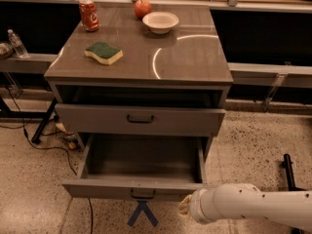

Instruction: Close middle drawer

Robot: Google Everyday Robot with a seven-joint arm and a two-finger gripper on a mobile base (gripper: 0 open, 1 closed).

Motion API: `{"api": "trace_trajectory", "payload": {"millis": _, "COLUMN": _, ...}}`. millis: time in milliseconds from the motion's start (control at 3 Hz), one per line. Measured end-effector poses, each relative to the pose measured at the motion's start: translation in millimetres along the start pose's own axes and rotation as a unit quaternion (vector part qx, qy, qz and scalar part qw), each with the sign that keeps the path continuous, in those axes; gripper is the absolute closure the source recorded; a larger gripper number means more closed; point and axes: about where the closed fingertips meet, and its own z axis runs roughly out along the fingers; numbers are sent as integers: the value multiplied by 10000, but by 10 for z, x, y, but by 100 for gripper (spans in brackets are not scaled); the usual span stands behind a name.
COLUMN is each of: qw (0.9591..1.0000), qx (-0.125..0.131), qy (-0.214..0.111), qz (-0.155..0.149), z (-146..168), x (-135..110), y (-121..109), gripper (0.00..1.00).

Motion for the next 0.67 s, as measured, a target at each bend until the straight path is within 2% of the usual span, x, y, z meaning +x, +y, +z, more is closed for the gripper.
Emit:
{"api": "trace_trajectory", "payload": {"millis": 333, "qw": 10000, "qx": 83, "qy": -30, "qz": 40, "z": 41, "x": 19, "y": 14, "gripper": 100}}
{"api": "trace_trajectory", "payload": {"millis": 667, "qw": 9997, "qx": 263, "qy": -3, "qz": -13, "z": 142, "x": 98, "y": -75, "gripper": 100}}
